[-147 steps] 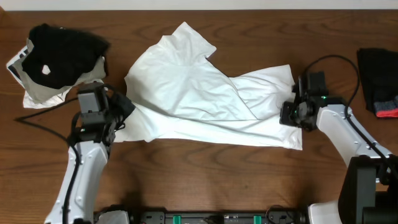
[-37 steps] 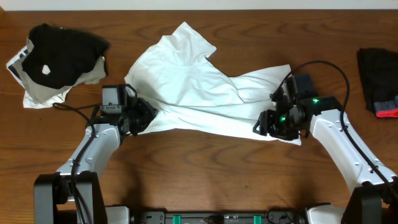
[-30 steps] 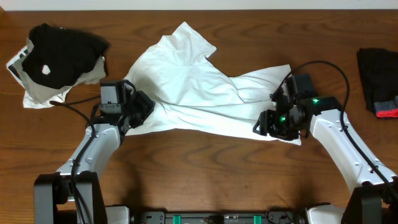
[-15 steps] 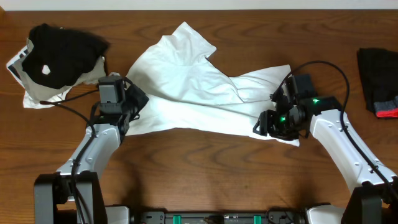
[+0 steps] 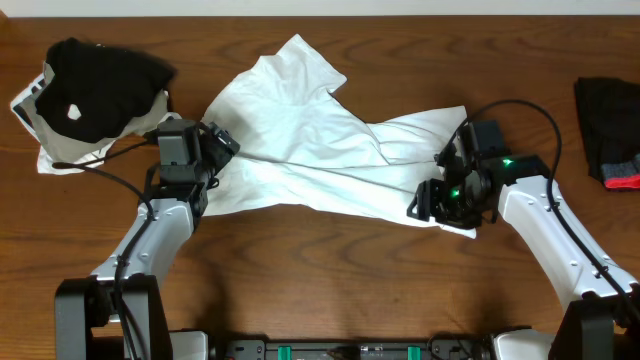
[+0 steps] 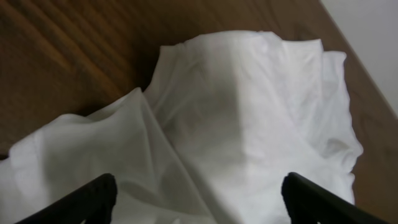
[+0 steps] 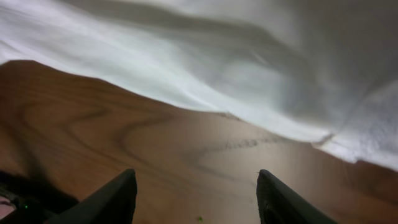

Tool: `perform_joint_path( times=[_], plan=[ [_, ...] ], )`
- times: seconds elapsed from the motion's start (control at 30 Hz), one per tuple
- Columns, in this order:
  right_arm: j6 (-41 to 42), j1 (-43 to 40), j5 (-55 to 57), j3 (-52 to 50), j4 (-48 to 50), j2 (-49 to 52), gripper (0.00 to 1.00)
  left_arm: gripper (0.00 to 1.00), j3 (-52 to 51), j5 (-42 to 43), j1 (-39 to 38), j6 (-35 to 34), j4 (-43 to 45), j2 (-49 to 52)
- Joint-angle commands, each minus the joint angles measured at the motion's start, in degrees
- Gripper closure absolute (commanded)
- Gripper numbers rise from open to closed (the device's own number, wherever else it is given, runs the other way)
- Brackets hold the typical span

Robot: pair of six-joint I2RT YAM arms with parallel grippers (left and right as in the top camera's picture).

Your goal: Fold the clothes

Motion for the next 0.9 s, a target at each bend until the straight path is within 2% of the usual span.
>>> perform_joint_path(
  times=[0.0, 0.2, 0.33, 0.5, 0.87],
  plan=[
    [5.9, 0.4, 6.9, -0.3, -3.1, 0.3, 0.39, 0.07, 0.8, 0.3, 0.0, 1.2, -0.9, 0.3],
    [16.7, 0.4, 13.5, -0.3, -8.3, 0.3, 0.43, 0.06, 0.8, 5.5, 0.0, 1.6, -2.4, 0.1],
    [20.5, 0.4, 17.8, -0.3, -7.9, 0.3, 0.40, 0.06, 0.8, 5.5, 0.0, 1.6, -4.9, 0.1],
    [18.3, 0.4, 18.2, -1.7, -4.0, 0.3, 0.35, 0.06, 0.8, 5.4, 0.0, 2.5, -7.1, 0.1],
    [16.4, 0.1, 18.2, -5.6, 4.3, 0.3, 0.39, 0.06, 0.8, 5.4, 0.0, 4.2, -8.6, 0.1]
  ],
)
